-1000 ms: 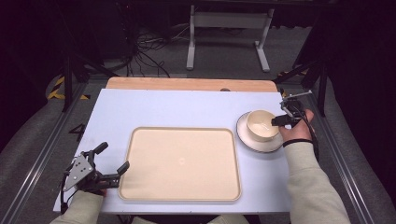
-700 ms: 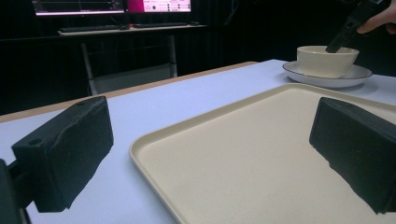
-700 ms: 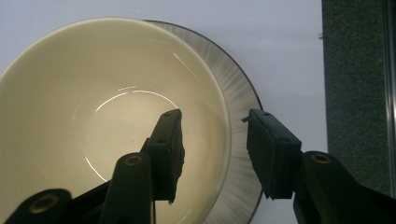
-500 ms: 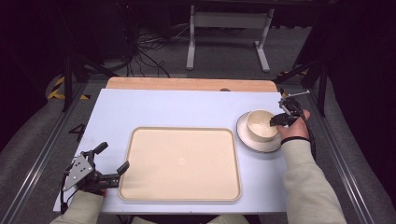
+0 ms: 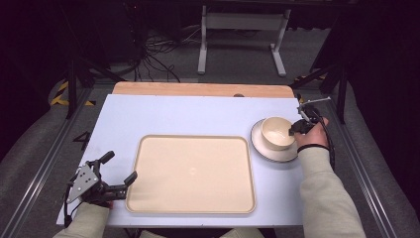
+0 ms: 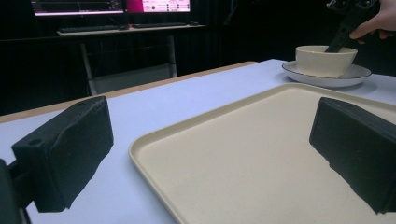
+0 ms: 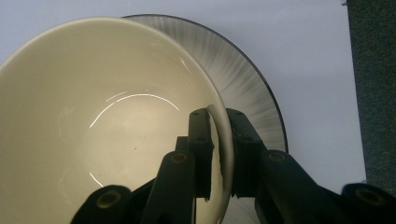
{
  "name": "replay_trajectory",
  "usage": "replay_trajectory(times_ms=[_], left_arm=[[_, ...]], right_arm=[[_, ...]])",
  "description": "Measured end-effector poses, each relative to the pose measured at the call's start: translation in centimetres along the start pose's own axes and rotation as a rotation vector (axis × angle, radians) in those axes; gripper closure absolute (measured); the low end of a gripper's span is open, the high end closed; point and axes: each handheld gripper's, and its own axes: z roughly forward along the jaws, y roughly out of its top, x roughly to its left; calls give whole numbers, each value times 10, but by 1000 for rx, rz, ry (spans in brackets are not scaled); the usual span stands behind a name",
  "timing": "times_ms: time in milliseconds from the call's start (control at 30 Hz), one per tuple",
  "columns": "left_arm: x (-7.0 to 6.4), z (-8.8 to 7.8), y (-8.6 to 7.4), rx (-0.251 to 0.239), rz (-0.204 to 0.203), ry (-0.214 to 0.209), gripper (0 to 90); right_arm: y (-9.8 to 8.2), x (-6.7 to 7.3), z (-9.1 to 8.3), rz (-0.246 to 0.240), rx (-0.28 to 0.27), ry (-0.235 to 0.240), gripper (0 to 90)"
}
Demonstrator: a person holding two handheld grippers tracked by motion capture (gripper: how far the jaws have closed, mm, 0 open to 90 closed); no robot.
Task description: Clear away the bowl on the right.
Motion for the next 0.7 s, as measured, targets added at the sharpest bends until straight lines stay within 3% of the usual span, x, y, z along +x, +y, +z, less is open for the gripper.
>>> replay_trajectory(times_ms=[500,700], left_arm=[[0,0,0,0,-1,0,1],[0,0,0,0,-1,1,1]], right_arm=[[2,-5,-2,27,27,29,848],[1,-4,-7,13,18,34,845]])
